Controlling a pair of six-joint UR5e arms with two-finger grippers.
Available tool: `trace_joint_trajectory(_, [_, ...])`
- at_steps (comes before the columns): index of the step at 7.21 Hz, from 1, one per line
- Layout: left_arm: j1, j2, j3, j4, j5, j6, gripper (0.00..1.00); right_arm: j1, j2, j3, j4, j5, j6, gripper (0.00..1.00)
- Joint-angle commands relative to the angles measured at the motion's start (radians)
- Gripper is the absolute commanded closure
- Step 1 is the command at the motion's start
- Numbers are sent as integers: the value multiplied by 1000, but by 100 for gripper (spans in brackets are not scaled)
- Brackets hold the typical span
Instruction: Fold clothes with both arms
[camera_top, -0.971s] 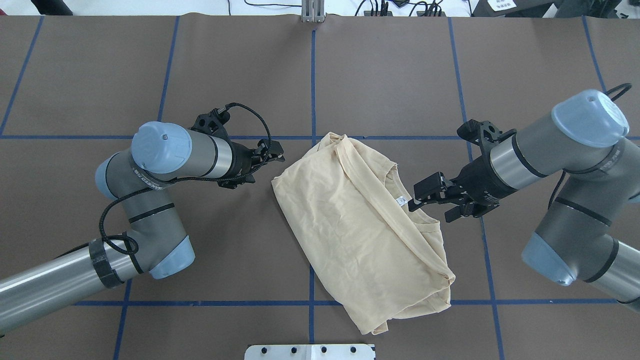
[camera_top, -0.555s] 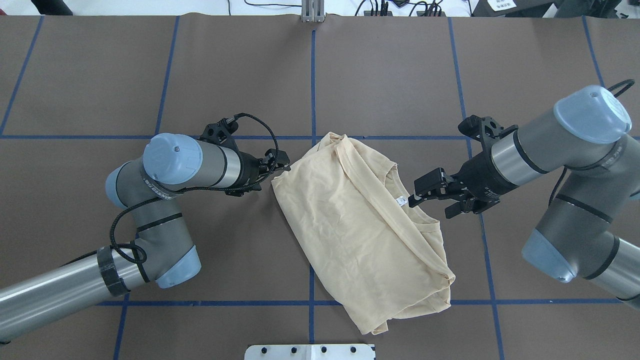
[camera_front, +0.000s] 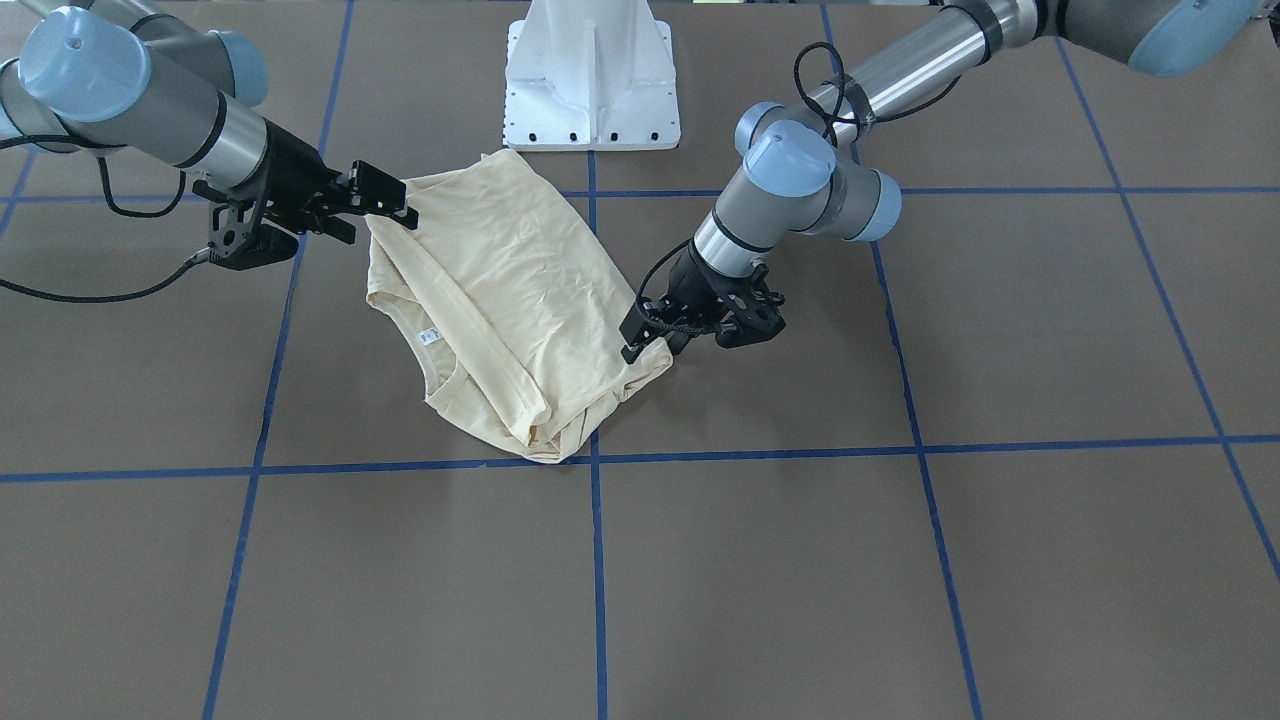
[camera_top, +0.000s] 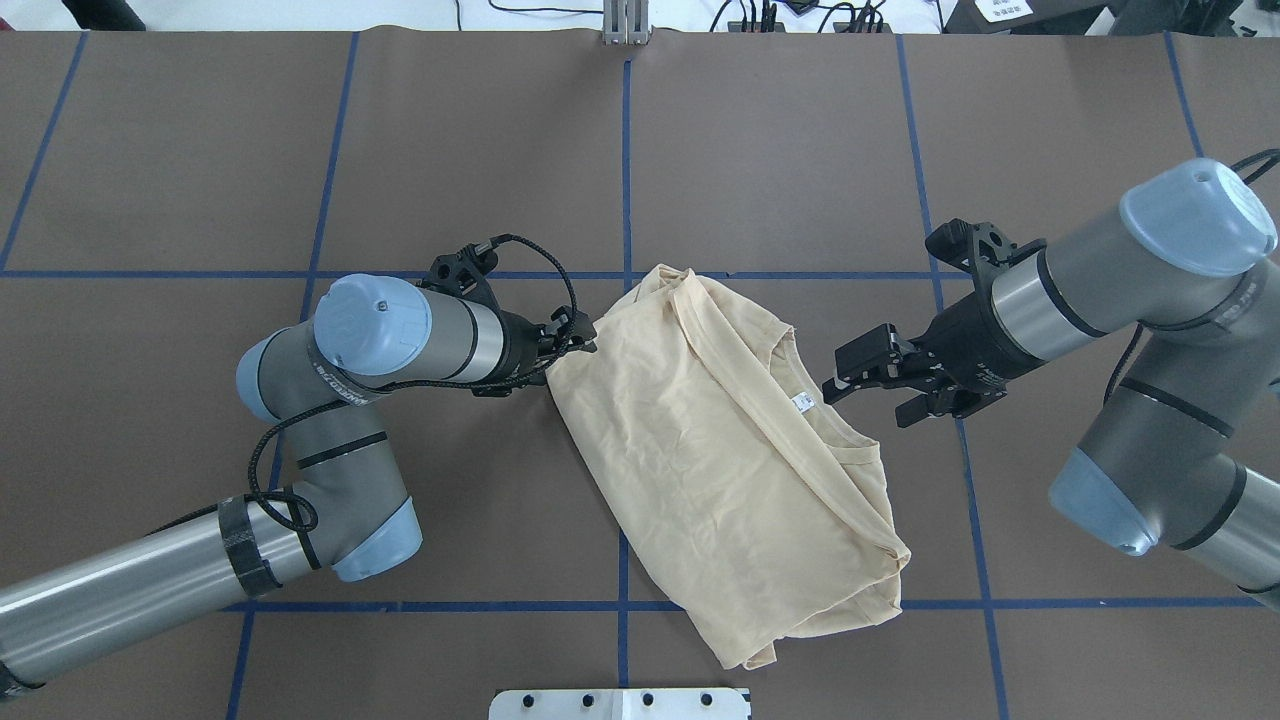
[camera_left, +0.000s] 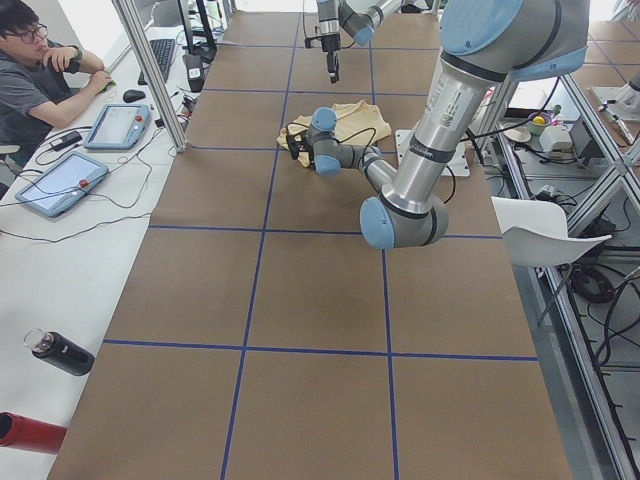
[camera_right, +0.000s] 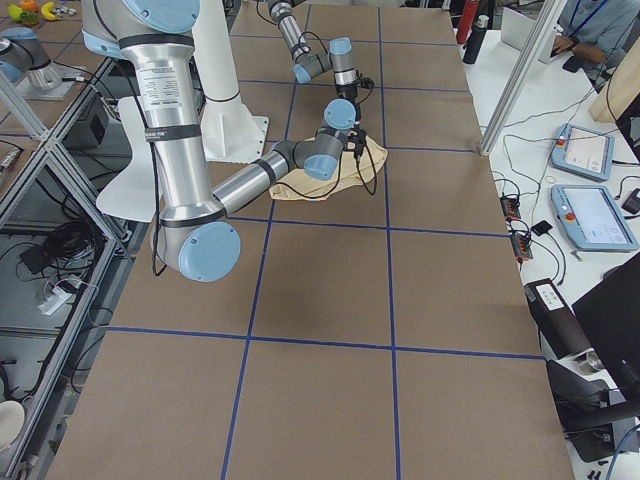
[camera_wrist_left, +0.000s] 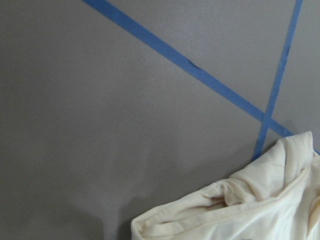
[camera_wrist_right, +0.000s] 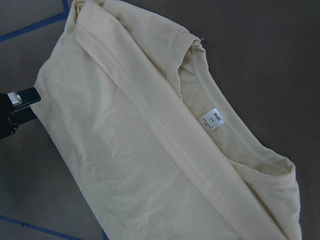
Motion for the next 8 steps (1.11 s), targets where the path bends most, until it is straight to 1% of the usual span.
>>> trace_joint_trajectory(1, [0,-4,6,-1,0,2,51,4,0,0,0,2,0,0])
trace_joint_trajectory(2, [0,-4,6,-1,0,2,66,4,0,0,0,2,0,0])
trace_joint_trajectory(3, [-1,-4,4,0,0,3,96,4,0,0,0,0,0,0])
trace_joint_trajectory(4, [-10,-6,3,2,0,3,100,4,0,-3,0,0,0,0])
trace_joint_trajectory(8, [-133,-4,18,8,-9,39,100,14,0,-3,0,-4,0,0])
